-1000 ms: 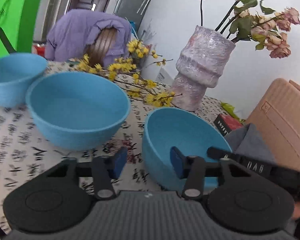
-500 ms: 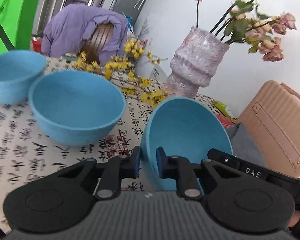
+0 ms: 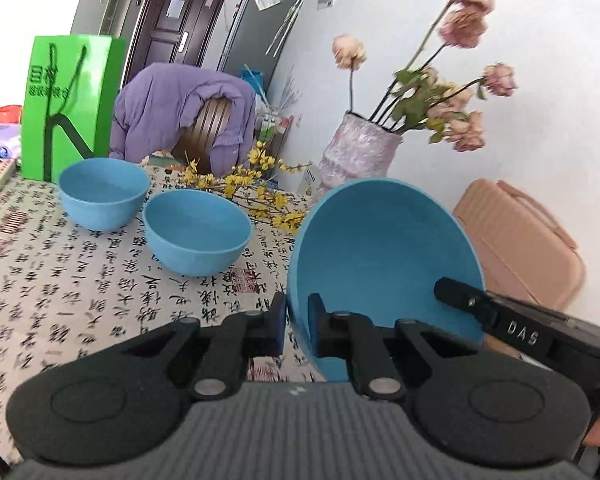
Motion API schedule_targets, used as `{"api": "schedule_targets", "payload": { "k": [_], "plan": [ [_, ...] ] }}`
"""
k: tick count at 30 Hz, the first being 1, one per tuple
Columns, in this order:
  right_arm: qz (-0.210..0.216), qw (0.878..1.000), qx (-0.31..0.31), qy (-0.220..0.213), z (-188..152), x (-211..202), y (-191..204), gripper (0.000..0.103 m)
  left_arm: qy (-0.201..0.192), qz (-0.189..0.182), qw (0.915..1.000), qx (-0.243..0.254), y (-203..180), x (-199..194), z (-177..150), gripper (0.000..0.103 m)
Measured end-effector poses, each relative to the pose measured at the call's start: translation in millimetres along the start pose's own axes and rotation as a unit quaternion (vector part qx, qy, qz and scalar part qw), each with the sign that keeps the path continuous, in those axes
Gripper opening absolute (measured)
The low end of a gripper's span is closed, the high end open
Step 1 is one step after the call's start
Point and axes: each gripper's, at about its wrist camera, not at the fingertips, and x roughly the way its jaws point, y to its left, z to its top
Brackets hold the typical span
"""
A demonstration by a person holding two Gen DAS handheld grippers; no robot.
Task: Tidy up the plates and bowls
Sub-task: 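Carry the blue bowl with both grippers toward the plate stack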
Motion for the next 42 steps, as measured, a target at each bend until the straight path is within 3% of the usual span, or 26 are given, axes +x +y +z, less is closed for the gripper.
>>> {"api": "schedule_targets", "payload": {
  "k": [11, 19, 25, 33, 42],
  "plan": [
    [-0.001, 1.0, -0.006, -0.015, -40, -95, 68, 0.009, -0.022, -0.015, 0.9996, -0.006, 23, -114, -51, 0.011],
    [0.009, 1.0, -0.016, -0.021, -94, -136, 135, 0.009, -0.007, 0.0, 0.9996, -0.028, 71, -174, -99, 0.011],
    [0.031, 0.999, -0.011, 0.0, -127, -142, 179, 0.01, -0.016, 0.015, 0.9977, -0.064, 116, -209, -124, 0.011],
    [0.054, 0.998, -0.017, 0.035, -151, -115, 226, 0.01, -0.008, 0.045, 0.9949, -0.089, 168, -220, -135, 0.011],
    [0.036, 0.996, -0.003, 0.081, -163, -76, 225, 0.01, 0.029, 0.04, 0.9931, -0.106, 192, -183, -141, 0.011]
  ]
}}
